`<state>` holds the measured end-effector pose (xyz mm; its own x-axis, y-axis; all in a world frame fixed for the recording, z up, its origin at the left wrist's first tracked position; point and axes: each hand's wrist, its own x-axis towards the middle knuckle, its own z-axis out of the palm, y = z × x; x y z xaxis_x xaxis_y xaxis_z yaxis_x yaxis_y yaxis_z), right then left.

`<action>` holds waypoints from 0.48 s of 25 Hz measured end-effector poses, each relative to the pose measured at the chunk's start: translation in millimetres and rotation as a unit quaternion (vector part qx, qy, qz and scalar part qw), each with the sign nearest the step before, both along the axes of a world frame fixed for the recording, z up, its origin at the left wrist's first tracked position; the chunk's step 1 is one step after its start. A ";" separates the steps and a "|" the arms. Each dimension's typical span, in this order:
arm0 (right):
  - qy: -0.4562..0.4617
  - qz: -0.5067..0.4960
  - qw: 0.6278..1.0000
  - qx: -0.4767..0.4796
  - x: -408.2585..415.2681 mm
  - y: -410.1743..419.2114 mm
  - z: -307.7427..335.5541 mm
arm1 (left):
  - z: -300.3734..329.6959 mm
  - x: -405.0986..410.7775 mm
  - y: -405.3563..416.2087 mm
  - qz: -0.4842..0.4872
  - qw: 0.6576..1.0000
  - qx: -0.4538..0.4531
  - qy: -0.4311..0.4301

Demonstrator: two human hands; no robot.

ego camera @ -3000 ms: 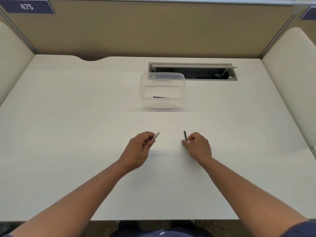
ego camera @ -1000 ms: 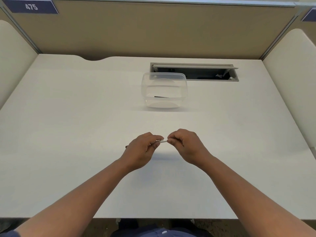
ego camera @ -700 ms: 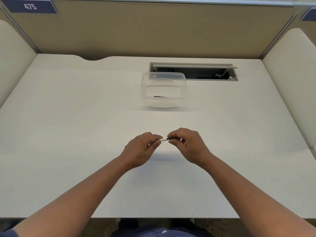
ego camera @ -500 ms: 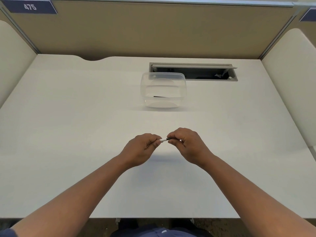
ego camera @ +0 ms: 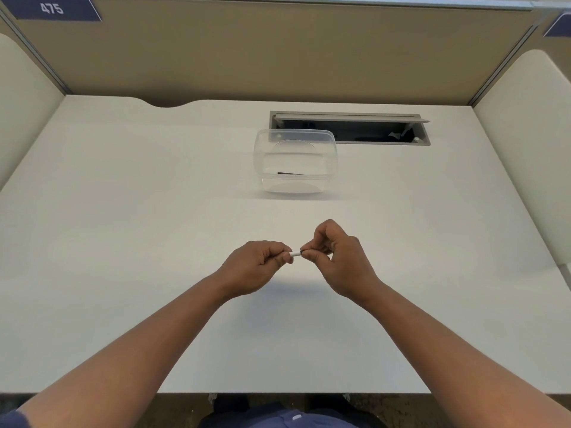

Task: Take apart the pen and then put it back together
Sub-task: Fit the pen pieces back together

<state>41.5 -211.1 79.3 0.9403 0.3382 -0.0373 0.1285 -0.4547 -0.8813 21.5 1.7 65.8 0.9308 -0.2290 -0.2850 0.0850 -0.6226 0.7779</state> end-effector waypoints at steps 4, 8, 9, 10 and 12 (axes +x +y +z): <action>0.129 -0.065 0.988 0.063 1.5 5.8 3.4 | 1.7 -0.5 -5.0 -0.014 0.993 0.094 -0.073; 0.102 -0.056 0.991 0.058 4.0 9.3 3.4 | -0.7 4.9 0.2 0.004 0.999 0.032 -0.019; 0.089 -0.051 0.993 0.057 2.9 9.3 3.5 | 0.0 6.6 2.0 0.005 1.000 0.018 -0.005; 0.070 -0.045 0.995 0.053 1.6 8.3 3.1 | 1.3 7.7 3.0 0.003 1.000 0.008 0.007; 0.014 -0.023 0.999 0.033 -1.0 5.2 1.9 | 5.3 8.8 3.0 -0.012 1.000 -0.016 0.024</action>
